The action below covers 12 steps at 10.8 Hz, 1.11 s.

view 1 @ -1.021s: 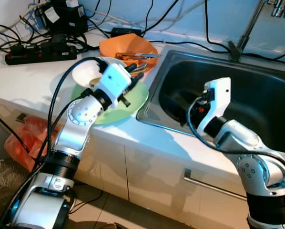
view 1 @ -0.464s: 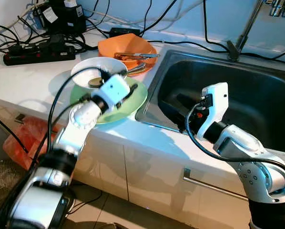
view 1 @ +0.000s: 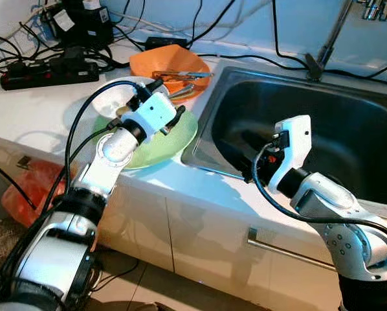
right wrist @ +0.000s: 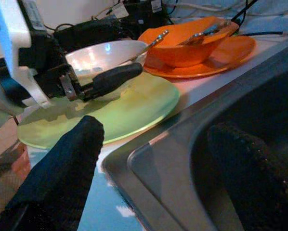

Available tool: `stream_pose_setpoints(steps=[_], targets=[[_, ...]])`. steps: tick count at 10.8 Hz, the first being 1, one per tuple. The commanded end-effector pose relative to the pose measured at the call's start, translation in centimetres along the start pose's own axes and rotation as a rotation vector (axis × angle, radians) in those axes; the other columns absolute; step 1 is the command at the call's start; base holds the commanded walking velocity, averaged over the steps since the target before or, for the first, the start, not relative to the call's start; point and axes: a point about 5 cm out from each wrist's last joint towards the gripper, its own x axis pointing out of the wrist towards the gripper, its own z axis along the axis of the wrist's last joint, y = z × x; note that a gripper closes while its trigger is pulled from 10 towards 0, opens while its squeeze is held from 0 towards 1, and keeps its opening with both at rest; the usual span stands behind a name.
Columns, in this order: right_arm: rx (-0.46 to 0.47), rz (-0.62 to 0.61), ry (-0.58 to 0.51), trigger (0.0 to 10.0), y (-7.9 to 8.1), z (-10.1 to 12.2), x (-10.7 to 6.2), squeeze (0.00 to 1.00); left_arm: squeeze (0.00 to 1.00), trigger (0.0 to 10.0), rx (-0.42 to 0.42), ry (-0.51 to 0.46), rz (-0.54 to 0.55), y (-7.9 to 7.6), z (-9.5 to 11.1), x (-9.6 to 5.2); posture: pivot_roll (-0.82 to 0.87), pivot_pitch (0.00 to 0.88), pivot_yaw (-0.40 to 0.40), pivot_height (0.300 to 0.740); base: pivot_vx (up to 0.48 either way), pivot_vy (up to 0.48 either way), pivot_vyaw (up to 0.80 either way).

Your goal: Kitchen organization

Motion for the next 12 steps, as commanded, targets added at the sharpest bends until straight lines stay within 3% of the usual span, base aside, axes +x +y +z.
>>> stream_pose_setpoints(steps=[1,8,9,10,12], targets=[[0.0,-0.013,-0.008,10.0,0.0,0.3,-0.3,0.0,0.0,10.0,0.014,0.011,-0.014,-0.2,-0.1,0.2,0.0,0.096,0.031,0.74,0.0,0.0,0.0],[0.005,-0.066,-0.014,10.0,-0.2,0.2,-0.6,0.0,0.0,10.0,0.0,0.018,-0.061,-0.9,0.1,1.4,0.0,0.104,0.049,0.74,0.0,0.0,0.0],[0.005,-0.068,-0.014,10.0,-0.2,0.2,-0.6,0.0,0.0,7.0,0.0,0.036,-0.058,-0.8,-0.1,1.5,0.0,0.103,0.051,0.74,0.0,0.0,0.0],[0.005,-0.071,-0.014,10.0,-0.2,0.1,-0.5,0.0,0.0,10.0,-0.009,0.039,-0.019,-0.1,0.0,1.6,0.0,0.099,0.051,0.74,0.0,0.0,0.0],[0.005,-0.073,-0.012,10.0,-0.3,0.0,-0.5,0.0,0.0,10.0,-0.013,0.012,0.002,0.4,0.4,1.7,0.0,0.097,0.051,0.74,0.0,0.0,0.0]])
